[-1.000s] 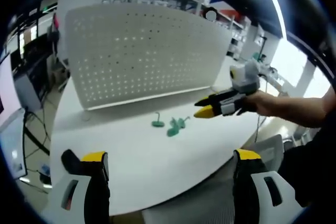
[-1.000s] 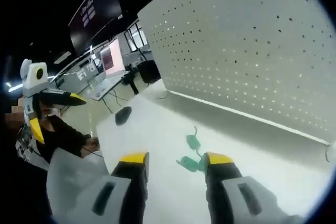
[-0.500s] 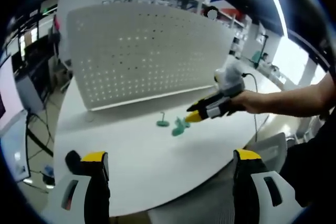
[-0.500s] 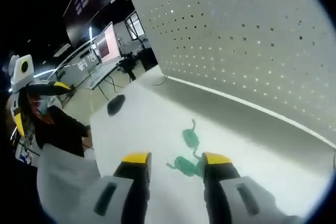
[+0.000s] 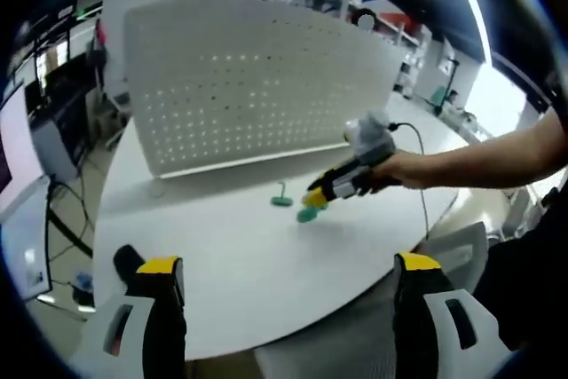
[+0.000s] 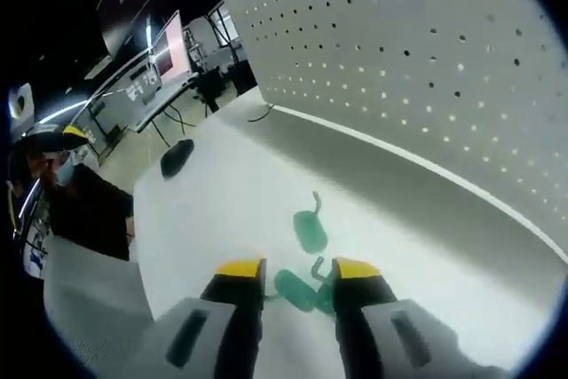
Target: Insert the hook assembly into the mounting plate slot until the hook locks in place.
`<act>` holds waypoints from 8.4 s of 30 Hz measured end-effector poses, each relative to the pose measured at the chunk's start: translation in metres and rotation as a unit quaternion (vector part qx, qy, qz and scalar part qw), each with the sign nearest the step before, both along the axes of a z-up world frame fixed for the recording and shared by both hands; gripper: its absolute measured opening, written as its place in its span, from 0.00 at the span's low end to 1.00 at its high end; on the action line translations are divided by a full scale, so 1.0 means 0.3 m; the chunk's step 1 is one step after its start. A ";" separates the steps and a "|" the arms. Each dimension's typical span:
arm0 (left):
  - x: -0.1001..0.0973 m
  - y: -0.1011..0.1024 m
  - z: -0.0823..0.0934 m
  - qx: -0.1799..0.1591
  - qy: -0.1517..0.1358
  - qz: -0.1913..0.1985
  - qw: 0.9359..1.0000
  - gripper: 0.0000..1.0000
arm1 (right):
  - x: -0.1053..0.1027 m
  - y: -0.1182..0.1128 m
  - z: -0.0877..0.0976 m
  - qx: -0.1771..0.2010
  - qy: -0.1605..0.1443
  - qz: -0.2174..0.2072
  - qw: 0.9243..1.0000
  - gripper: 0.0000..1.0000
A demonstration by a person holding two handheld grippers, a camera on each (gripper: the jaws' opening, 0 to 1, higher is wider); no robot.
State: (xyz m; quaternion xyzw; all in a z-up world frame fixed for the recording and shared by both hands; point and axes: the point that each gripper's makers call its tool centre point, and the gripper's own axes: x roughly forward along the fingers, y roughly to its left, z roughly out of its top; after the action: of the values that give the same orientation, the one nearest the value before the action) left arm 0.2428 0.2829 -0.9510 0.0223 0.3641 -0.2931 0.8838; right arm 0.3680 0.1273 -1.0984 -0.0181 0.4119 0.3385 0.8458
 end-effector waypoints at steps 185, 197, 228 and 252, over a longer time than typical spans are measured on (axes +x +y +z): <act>0.115 -0.396 0.283 -0.146 -0.139 -0.065 0.977 0.10 | -0.305 0.121 0.856 0.244 -0.214 -0.079 0.943 0.01; 0.118 -0.376 0.215 -0.140 -0.129 -0.045 0.981 0.70 | -0.236 0.031 0.834 0.163 -0.270 -0.082 0.946 0.00; 0.098 -0.304 0.177 -0.105 -0.116 -0.046 0.987 1.00 | 0.065 -0.229 0.894 0.107 -0.366 -0.214 0.899 0.01; 0.132 -0.246 0.156 -0.125 -0.103 -0.018 0.987 1.00 | 0.372 -0.388 0.962 0.093 -0.410 -0.298 0.857 0.01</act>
State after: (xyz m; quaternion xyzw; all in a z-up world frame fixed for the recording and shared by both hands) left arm 0.2824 0.2089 -0.9041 -0.0514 0.2309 -0.3484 0.9070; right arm 0.4794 0.0109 -0.8097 0.0471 -0.0194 0.0695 0.9963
